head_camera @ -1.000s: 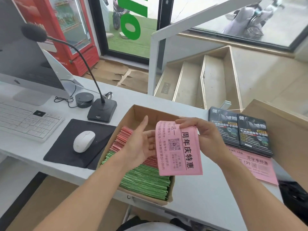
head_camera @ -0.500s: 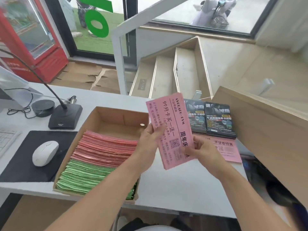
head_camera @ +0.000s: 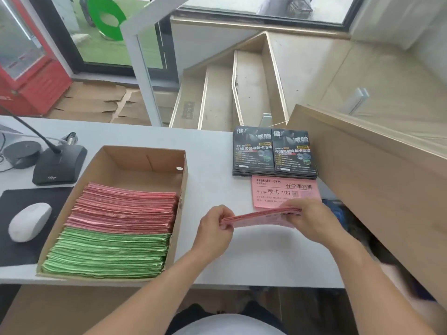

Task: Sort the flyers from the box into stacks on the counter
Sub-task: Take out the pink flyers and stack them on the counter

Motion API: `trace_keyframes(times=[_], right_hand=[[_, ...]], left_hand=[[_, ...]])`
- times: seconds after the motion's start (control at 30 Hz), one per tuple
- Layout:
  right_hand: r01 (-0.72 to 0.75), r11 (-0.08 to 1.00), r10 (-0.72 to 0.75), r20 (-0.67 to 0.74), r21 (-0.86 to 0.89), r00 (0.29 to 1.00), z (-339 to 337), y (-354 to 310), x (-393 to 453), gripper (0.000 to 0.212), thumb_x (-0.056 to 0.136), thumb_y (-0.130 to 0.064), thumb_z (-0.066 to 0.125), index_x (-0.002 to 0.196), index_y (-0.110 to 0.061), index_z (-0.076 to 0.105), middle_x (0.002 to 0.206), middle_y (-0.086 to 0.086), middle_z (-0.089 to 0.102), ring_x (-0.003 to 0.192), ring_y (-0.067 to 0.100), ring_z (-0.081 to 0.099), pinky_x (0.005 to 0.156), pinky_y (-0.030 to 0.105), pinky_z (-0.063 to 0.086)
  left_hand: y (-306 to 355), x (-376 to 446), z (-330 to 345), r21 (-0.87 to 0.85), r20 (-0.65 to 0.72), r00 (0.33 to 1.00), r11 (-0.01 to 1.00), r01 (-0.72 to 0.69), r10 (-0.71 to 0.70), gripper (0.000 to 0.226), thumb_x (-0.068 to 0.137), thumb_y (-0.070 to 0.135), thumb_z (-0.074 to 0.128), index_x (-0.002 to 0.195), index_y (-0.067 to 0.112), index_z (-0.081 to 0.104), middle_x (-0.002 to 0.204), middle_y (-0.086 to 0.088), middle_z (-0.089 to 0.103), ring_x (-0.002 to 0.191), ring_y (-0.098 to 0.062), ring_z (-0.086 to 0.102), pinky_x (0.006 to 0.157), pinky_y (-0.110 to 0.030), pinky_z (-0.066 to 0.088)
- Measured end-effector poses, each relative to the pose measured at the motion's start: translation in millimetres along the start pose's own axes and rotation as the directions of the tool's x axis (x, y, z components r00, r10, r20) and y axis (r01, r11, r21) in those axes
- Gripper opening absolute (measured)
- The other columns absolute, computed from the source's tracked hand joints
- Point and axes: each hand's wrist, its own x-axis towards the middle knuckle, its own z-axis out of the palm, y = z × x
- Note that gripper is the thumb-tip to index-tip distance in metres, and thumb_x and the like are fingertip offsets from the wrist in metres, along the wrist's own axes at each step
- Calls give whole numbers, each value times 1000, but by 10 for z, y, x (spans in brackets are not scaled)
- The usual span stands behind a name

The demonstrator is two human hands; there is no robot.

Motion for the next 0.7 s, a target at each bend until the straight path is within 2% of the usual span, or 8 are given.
trace_keyframes(times=[0.1,0.2,0.27,0.33,0.4,0.43,0.57,0.7], right_hand=[[-2,999,1,34,32,999,219,132,-95,22,90,-19,75,105,-36,75,107,-16,71,104,10,62,88,27,50],[-48,968,56,-26,244,998,203,214,-188,29,87,-13,80,101,-35,70,109,-17,67,104,2,60,84,12,45],[-84,935,103,-37,344,994,191,296,-226,30,86,-13,80,101,-36,67,107,-19,68,105,-1,60,82,11,45],[-118,885,136,-8,451,991,273,347,-254,28,88,-13,78,102,-34,67,106,-20,70,108,3,61,88,20,50],[-134,770,164,11,624,986,397,341,-283,27,88,-10,77,105,-28,65,110,-16,72,113,13,62,94,33,55],[-126,721,172,-1,681,985,457,339,-301,27,88,-10,76,108,-25,64,112,-14,72,115,16,63,96,34,54],[-78,707,215,-108,703,971,536,356,-337,33,92,-12,73,119,-30,65,115,-21,71,112,-3,62,95,25,49],[-131,654,309,-104,745,945,463,395,-267,31,95,-7,69,118,-27,65,111,-12,75,105,5,69,90,31,58]], left_hand=[[-137,-72,65,37,-6,999,998,49,-49,30,83,-1,61,85,29,63,91,11,67,88,-7,61,66,-8,39],[-190,-110,55,-17,-61,996,998,63,-64,17,90,14,69,94,30,65,97,15,69,96,0,60,74,-7,40],[-186,-122,70,-64,-75,995,996,61,-66,14,93,18,69,99,30,64,100,16,69,99,2,60,75,-8,42],[-155,-154,138,-143,-62,992,985,99,-109,16,98,14,62,104,29,60,104,16,69,102,1,60,78,-11,44],[-132,-187,248,-206,-48,990,971,123,-135,22,101,11,54,108,32,55,108,16,67,106,2,58,83,-16,45],[-124,-202,304,-224,-50,990,967,120,-134,24,102,9,51,110,32,53,109,16,66,107,2,58,85,-17,45],[-76,-196,362,-233,-79,987,966,116,-137,23,104,9,46,111,31,50,109,14,64,107,0,57,82,-16,44],[38,-100,373,-218,-35,986,964,153,-165,25,102,8,47,116,27,50,109,15,63,106,-1,58,79,-19,46]])
